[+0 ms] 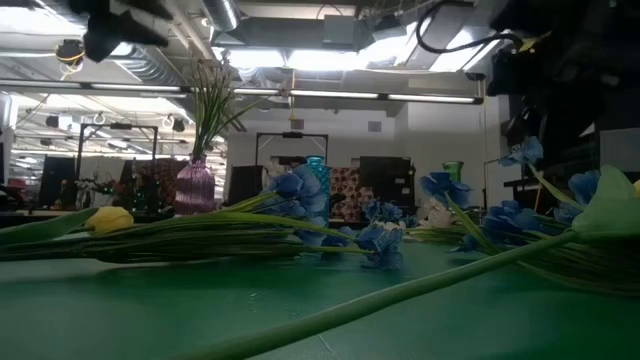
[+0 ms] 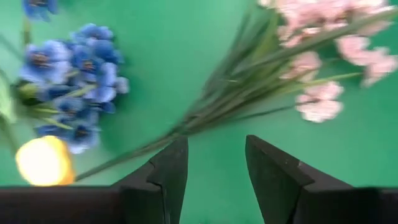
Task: Sort flowers into vase by color
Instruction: Put the top white flowers into the violet vase
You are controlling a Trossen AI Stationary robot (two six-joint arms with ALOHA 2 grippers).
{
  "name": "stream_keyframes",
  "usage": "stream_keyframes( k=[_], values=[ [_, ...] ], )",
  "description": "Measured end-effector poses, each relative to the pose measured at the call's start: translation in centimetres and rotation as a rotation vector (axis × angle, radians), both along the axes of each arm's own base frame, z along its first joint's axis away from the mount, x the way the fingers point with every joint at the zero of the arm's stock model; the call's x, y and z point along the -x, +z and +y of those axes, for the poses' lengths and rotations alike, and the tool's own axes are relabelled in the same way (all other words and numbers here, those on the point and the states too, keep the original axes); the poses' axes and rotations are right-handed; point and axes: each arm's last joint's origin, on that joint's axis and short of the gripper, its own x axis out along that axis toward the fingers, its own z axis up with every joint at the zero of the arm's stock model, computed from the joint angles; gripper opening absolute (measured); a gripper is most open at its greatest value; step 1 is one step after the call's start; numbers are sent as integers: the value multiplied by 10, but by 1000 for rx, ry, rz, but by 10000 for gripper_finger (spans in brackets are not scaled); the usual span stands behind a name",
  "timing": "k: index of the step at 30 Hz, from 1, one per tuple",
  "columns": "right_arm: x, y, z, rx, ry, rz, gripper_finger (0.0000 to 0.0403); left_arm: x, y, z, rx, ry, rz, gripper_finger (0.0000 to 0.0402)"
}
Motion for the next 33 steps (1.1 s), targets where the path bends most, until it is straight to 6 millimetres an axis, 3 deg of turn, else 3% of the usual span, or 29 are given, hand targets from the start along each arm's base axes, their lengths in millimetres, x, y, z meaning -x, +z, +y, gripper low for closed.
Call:
stream_keyframes(
  k=[7, 15, 22, 33],
  values=[
    [-15, -9, 17, -58, 88, -10, 165, 3, -7, 2, -43, 33, 87, 178],
    [-21, -32, 42, -75, 54, 127, 233, 3, -7, 2, -81, 47, 91, 178],
    [-28, -45, 44, -23, -132, 157, 261, 3, -7, 3, -91, 63, 91, 178],
    [-44, -69, 46, 8, -201, 185, 255, 2, -27, 3, -84, 78, 151, 178]
  ],
)
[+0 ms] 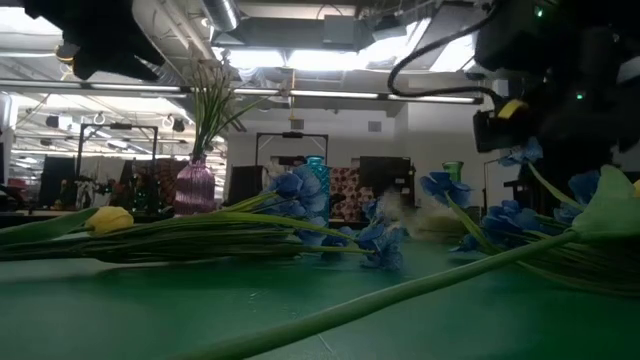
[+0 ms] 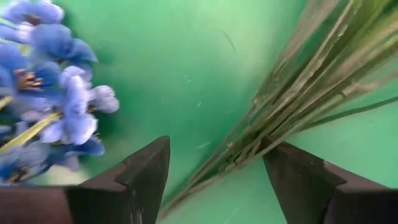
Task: Sort flowers into vase by color
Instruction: Put the top white flowers into the violet vase
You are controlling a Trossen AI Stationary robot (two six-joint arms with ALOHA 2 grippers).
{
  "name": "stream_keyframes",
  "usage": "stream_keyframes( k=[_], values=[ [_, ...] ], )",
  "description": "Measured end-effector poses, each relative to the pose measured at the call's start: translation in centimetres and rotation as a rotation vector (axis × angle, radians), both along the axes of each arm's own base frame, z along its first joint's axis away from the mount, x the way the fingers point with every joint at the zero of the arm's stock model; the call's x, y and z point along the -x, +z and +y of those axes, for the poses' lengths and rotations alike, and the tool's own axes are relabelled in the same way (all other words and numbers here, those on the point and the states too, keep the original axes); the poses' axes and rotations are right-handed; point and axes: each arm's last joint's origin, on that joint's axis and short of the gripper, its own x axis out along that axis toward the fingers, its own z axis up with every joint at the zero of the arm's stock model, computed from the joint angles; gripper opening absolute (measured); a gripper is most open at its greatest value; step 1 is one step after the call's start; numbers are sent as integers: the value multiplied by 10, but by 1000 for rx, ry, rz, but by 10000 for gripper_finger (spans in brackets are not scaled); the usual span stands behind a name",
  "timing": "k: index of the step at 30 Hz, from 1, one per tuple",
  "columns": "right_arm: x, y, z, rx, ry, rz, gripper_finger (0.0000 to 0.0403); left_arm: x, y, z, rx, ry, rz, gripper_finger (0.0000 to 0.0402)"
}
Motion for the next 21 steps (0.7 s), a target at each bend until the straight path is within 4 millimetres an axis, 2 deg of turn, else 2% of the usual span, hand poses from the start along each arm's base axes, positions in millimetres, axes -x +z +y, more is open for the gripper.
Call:
stream_keyframes(
  k=[5, 9, 13, 19, 21],
  values=[
    [-2, -10, 0, 29, -65, 41, 251, 0, -2, 0, 11, 7, -2, 178],
    [-1, -14, -1, 47, -119, 70, 219, 0, -2, 0, 11, 7, -4, 178],
    [0, -15, -2, 71, -139, 72, 156, 0, -2, 0, 12, 8, -5, 178],
    [1, -15, -4, 103, -160, 79, 25, 0, -2, 0, 13, 8, -6, 178],
    [1, -15, -4, 109, -162, 76, 14, 0, -2, 0, 13, 8, -6, 178]
  ],
)
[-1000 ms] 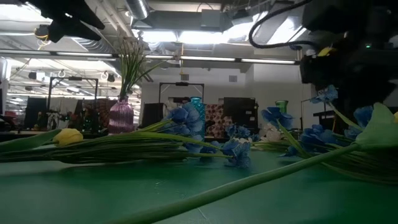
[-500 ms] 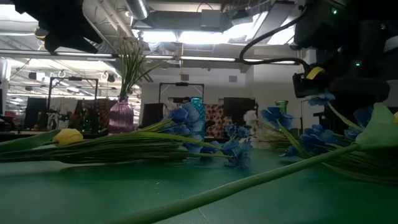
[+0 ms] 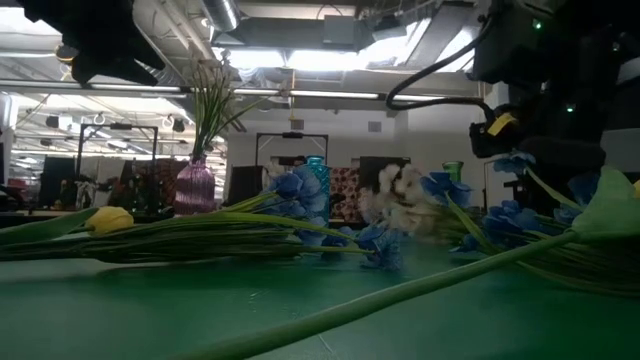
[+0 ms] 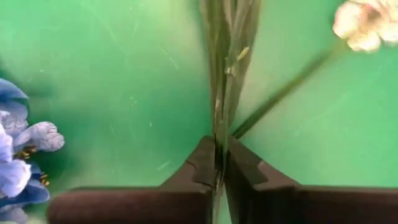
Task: Sort flowers into vase by color
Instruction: Put the top white flowers into the violet vase
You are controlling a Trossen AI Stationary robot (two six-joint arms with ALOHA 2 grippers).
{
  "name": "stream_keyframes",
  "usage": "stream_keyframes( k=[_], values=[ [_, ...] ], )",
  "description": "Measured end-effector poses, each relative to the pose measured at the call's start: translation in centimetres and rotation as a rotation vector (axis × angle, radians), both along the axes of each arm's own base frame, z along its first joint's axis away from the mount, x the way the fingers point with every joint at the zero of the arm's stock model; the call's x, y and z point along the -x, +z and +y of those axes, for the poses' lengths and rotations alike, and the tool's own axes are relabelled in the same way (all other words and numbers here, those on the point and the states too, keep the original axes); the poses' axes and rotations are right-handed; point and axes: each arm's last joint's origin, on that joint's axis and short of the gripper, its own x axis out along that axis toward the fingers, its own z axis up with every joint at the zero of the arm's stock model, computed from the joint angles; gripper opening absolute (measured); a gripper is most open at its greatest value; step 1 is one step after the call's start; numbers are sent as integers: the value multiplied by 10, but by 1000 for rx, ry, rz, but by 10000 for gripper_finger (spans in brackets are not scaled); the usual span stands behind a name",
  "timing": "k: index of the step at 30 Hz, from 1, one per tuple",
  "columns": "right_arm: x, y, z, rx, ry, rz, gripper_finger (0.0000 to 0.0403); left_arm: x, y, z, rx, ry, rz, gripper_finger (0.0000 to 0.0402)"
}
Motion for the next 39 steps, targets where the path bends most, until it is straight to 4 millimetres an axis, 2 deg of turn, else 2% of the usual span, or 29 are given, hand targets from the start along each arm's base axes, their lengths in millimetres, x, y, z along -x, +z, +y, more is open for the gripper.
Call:
stream_keyframes(
  k=[3, 8, 13, 20, 26, 29, 35, 39],
  values=[
    [-2, 2, 1, 2, -1, -9, 25, 0, 0, 0, 0, 0, 0, 178],
    [-16, 20, 2, 72, 46, -91, 7, 0, 0, 0, 0, -1, 0, 178],
    [-27, 54, -3, 195, 75, -228, 8, 0, 0, 0, 0, -1, 0, 178],
    [-34, 106, -9, 509, 100, -454, 9, 0, 0, 0, 0, 0, 0, 178],
    [-54, 152, -9, 812, 250, -731, 6, 0, 0, 0, 0, 0, -2, 178],
    [-66, 173, -14, 902, 338, -902, 6, 0, 0, 0, -3, 4, -3, 178],
    [-87, 185, -31, 965, 541, -1224, 5, -4, 0, 1, -79, 39, -51, 178],
    [-100, 179, -45, 943, 604, -1372, 4, -19, 4, -3, -156, -24, -210, 178]
  ],
)
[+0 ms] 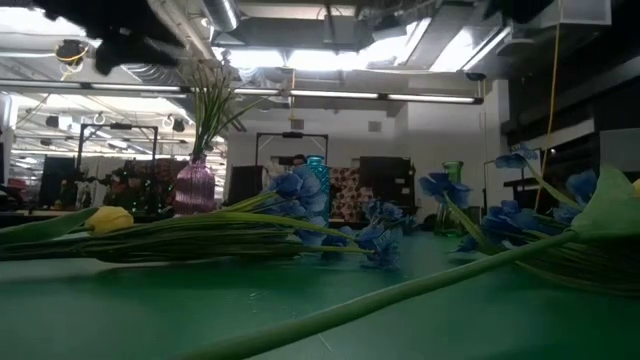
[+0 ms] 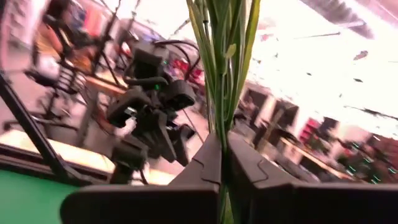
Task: Sort flowers into vase by color
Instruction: Put the top white flowers into the violet vase
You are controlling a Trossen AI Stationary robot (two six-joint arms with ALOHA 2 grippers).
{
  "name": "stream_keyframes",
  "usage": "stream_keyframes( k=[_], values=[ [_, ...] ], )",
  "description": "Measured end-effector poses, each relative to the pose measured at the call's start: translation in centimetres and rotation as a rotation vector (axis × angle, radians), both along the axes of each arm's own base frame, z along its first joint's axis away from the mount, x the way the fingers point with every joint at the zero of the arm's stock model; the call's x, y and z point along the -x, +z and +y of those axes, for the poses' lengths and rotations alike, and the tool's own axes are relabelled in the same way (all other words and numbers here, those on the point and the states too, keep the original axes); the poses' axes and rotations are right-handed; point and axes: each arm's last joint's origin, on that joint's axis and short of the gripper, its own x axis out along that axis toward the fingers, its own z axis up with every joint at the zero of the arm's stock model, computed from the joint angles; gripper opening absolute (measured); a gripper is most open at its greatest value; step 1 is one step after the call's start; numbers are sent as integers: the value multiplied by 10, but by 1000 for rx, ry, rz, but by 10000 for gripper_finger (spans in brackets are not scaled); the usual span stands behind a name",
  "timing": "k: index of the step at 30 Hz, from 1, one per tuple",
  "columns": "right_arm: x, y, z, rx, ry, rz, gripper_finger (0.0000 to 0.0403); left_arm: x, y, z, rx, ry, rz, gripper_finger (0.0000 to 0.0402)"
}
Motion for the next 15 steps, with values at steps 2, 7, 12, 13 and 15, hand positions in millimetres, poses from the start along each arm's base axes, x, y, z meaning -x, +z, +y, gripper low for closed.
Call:
stream_keyframes(
  k=[2, 7, 12, 13, 15],
  values=[
    [-6, -6, -7, -15, 23, -16, 3, -7, 1, -3, -43, -77, -67, 178],
    [-15, -16, -20, -69, 95, -77, 5, -20, -3, -7, -183, -143, -122, 178],
    [-21, -14, -22, -78, 123, -97, 5, -36, -5, -7, -225, -150, -126, 178],
    [-23, -11, -21, -77, 126, -102, 5, -40, -6, -7, -235, -158, -129, 178],
    [-26, -6, -20, -64, 158, -114, 5, -48, -7, -7, -261, -177, -138, 178]
  ],
)
